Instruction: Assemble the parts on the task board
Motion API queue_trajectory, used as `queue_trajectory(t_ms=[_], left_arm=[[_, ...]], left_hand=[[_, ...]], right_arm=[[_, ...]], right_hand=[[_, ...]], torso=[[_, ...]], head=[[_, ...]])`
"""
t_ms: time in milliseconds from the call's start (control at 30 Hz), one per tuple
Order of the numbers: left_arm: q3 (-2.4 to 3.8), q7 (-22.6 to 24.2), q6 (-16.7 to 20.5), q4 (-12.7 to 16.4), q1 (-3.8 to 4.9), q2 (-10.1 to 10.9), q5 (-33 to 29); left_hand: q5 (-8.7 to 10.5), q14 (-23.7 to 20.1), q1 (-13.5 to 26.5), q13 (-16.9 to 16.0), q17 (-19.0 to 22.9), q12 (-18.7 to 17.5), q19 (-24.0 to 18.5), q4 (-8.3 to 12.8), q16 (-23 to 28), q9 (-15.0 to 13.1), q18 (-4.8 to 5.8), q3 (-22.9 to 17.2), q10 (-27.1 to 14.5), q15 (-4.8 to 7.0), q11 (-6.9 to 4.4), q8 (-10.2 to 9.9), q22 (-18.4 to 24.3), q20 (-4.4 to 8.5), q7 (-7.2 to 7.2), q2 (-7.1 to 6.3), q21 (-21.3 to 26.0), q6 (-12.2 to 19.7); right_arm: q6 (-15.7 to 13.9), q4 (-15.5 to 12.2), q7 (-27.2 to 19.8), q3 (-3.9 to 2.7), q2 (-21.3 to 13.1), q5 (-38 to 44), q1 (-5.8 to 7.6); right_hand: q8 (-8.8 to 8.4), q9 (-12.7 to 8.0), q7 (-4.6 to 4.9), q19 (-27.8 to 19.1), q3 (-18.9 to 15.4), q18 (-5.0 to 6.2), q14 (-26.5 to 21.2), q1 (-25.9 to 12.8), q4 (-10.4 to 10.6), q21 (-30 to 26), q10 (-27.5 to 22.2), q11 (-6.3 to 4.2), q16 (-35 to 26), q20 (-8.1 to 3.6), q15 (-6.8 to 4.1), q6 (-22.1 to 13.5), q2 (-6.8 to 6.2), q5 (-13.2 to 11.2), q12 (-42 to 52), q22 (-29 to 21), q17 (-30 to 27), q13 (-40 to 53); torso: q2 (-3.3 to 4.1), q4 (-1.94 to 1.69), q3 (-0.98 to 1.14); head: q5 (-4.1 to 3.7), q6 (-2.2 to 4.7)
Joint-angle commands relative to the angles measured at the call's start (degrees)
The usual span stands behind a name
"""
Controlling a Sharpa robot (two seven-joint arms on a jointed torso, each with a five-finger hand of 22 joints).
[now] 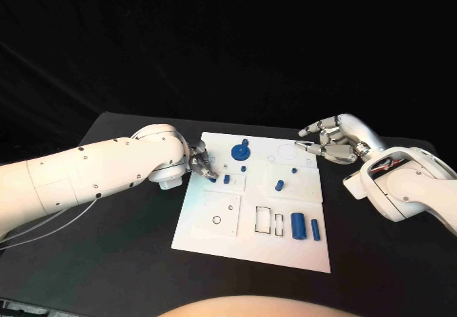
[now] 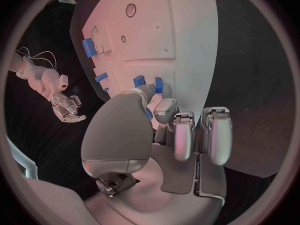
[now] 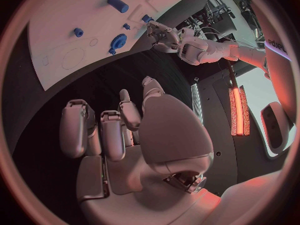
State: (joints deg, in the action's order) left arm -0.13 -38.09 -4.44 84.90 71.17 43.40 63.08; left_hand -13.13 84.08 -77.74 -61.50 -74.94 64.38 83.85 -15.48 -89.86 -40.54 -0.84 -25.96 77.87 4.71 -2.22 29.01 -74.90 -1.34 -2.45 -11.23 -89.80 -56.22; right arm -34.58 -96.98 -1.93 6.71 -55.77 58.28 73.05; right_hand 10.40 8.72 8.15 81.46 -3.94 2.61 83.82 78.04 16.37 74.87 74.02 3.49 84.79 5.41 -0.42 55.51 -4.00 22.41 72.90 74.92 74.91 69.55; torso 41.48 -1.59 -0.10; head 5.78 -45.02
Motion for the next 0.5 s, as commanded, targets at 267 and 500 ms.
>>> queue_trajectory(t_ms=[267, 500], left_arm=[[-0.06, -0.17, -1.37, 0.12, -0.1, -0.3, -0.1], [-0.06, -0.14, -1.59, -0.02, -0.09, -0.54, -0.09]], left_hand=[[-0.02, 5.92, 0.43, -0.04, -15.06, 0.33, 6.15, 6.49, -0.14, 0.03, 0.84, -7.27, 0.66, 0.41, -0.03, 0.48, -15.1, 0.41, 0.7, -0.41, -0.2, -1.2], [0.28, 5.92, 3.15, -0.13, -15.06, 0.54, 6.15, 5.17, -0.14, 0.19, 0.84, -4.72, 0.98, 0.78, -0.52, 0.72, -15.1, 0.59, 1.44, -0.96, -0.2, -2.3]], right_arm=[[0.49, -0.12, -0.43, -0.01, -0.04, 0.28, -0.04], [0.47, -0.17, -0.42, -0.01, -0.05, 0.28, -0.04]], right_hand=[[0.35, 0.01, -0.17, -0.16, -0.39, 1.06, 3.9, -0.11, 0.09, -0.21, -0.26, -0.19, -0.2, -0.04, -0.41, 0.07, 0.22, 0.26, -0.03, 5.66, 5.65, 0.0], [0.35, 0.01, -0.17, -0.16, -0.39, 1.06, 3.9, -0.11, 0.09, -0.21, -0.26, -0.19, -0.2, -0.04, -0.41, 0.07, 0.22, 0.26, -0.03, 5.66, 5.65, 0.0]], torso=[[0.04, 0.03, -0.02], [0.01, 0.05, 0.02]], head=[[-0.01, -0.03], [-0.01, -0.01]])
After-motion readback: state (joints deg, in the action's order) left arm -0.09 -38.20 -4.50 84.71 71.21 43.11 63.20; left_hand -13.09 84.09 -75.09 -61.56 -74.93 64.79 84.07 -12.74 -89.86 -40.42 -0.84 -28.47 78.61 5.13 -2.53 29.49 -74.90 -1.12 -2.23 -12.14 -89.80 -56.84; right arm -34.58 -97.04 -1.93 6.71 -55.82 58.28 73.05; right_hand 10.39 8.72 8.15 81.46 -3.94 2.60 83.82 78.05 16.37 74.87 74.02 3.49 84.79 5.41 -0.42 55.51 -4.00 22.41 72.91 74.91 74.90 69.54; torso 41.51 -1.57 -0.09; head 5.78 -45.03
